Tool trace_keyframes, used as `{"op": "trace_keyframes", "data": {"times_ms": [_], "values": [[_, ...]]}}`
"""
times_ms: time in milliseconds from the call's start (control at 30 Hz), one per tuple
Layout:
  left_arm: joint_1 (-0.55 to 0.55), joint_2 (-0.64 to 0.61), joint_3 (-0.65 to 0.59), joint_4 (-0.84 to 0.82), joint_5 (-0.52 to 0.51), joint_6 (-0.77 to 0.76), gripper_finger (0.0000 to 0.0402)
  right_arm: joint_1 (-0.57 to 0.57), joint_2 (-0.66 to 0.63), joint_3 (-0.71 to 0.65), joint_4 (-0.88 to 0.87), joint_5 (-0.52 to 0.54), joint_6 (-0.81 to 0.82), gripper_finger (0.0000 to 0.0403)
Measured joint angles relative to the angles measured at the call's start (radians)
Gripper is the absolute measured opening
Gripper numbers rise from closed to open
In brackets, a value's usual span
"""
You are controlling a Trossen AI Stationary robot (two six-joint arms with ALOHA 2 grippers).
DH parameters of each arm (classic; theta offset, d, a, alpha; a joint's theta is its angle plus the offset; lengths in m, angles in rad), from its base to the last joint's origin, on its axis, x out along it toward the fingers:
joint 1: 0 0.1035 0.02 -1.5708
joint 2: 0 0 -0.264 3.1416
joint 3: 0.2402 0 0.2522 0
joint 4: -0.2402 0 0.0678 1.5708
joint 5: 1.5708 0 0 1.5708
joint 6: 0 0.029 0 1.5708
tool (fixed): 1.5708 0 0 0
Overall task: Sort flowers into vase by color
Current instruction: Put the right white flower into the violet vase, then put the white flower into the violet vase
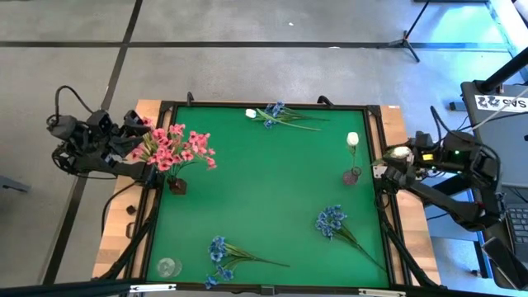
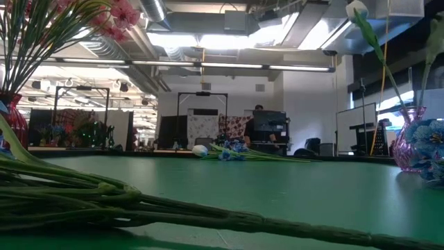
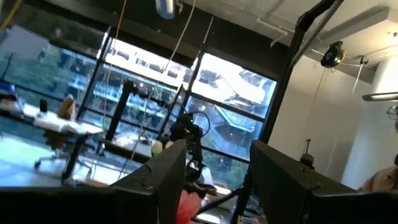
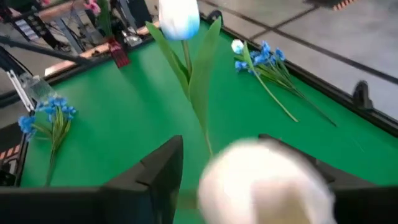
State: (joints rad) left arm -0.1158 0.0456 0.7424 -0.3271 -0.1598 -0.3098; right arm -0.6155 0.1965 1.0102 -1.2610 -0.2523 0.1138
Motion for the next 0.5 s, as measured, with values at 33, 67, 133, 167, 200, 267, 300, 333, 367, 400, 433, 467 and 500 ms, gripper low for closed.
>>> {"op": "trace_keyframes", "data": {"times_ms": [33,67,133,167,200,267,300,333,367,400,433,467,500], "values": [[0.0,0.001,-0.016,0.02,-0.009,0.015,0.0174,0.0,0.023,0.029,-0.021,0.007,0.005,0.0216],[0.0,0.002,-0.034,0.042,-0.019,0.032,0.0174,0.0,0.048,0.06,-0.039,0.015,0.011,0.0221],[0.0,0.003,-0.078,0.096,-0.032,0.061,0.0174,0.0,0.097,0.124,-0.07,0.024,0.013,0.0231],[0.0,0.003,-0.102,0.127,-0.041,0.079,0.0174,0.0,0.124,0.158,-0.083,0.025,0.013,0.0236],[0.0,0.003,-0.124,0.16,-0.042,0.096,0.0174,0.0,0.149,0.192,-0.09,0.025,0.013,0.024],[0.0,0.003,-0.162,0.224,-0.044,0.111,0.0174,0.0,0.201,0.256,-0.096,0.024,0.019,0.0248],[0.0,0.003,-0.173,0.244,-0.045,0.111,0.0174,0.0,0.225,0.286,-0.096,0.024,0.03,0.0251],[0.0,0.003,-0.179,0.257,-0.045,0.111,0.0174,0.0,0.248,0.316,-0.094,0.021,0.038,0.0254],[0.0,0.003,-0.18,0.26,-0.045,0.111,0.0174,0.0,0.271,0.346,-0.09,0.015,0.041,0.0257],[0.0,0.003,-0.179,0.262,-0.042,0.11,0.0174,0.0,0.294,0.378,-0.086,0.012,0.041,0.0259],[0.0,0.003,-0.175,0.261,-0.038,0.111,0.0174,0.0,0.315,0.406,-0.081,0.01,0.041,0.0261],[0.0,0.003,-0.169,0.264,-0.035,0.113,0.0174,0.0,0.336,0.432,-0.07,0.009,0.041,0.0261],[0.0,0.003,-0.163,0.273,-0.035,0.115,0.0174,0.0,0.357,0.461,-0.057,0.009,0.041,0.0262]]}}
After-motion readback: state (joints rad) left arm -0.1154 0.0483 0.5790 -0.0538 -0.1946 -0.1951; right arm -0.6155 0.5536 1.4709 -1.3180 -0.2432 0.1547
